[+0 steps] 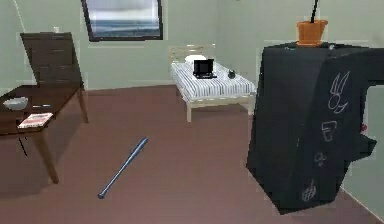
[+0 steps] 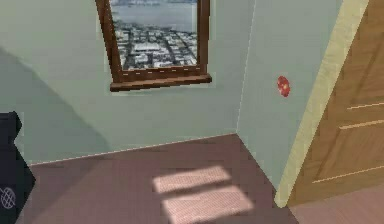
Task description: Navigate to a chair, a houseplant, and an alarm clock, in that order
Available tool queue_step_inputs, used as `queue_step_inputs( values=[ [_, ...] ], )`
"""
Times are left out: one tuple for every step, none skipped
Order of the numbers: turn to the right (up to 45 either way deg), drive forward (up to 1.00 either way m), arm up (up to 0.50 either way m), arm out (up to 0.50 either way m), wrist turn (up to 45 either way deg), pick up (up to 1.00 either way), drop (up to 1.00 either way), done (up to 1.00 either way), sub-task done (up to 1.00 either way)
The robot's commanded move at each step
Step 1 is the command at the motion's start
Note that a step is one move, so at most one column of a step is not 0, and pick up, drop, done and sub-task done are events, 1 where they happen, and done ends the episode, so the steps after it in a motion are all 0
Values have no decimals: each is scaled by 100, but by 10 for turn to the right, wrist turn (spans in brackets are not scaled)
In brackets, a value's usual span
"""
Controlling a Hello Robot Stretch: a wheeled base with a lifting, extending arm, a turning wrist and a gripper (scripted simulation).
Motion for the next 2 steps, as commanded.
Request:
queue_step_inputs(
  values=[
    [30,0,0,0,0,0,0,0,0],
    [0,100,0,0,0,0,0,0,0]
  ],
)
